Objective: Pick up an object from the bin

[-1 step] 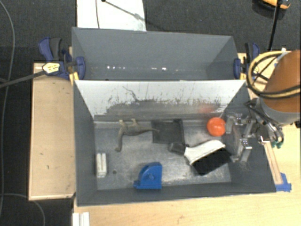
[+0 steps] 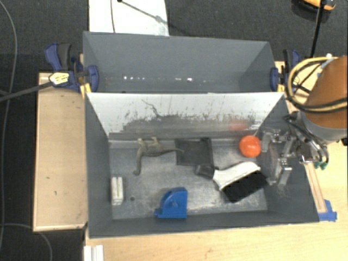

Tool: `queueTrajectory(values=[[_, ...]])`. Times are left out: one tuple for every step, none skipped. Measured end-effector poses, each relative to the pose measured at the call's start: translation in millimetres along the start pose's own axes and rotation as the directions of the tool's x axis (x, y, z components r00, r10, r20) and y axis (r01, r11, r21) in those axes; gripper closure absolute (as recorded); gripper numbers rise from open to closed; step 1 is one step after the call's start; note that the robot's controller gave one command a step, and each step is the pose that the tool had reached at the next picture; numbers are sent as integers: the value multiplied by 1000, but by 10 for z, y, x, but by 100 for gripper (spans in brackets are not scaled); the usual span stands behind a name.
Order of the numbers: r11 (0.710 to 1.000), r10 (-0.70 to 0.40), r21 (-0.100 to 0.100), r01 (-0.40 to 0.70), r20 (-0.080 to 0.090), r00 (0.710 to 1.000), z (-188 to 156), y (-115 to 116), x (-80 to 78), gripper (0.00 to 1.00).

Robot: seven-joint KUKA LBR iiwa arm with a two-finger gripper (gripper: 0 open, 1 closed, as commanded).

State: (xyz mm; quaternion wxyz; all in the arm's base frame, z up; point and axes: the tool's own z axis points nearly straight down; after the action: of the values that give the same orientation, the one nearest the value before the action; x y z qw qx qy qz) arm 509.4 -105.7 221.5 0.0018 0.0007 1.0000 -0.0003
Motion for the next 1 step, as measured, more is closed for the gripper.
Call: queueTrajectory(values=[[998,-68,1,68,4,998,356,59,-128,0]])
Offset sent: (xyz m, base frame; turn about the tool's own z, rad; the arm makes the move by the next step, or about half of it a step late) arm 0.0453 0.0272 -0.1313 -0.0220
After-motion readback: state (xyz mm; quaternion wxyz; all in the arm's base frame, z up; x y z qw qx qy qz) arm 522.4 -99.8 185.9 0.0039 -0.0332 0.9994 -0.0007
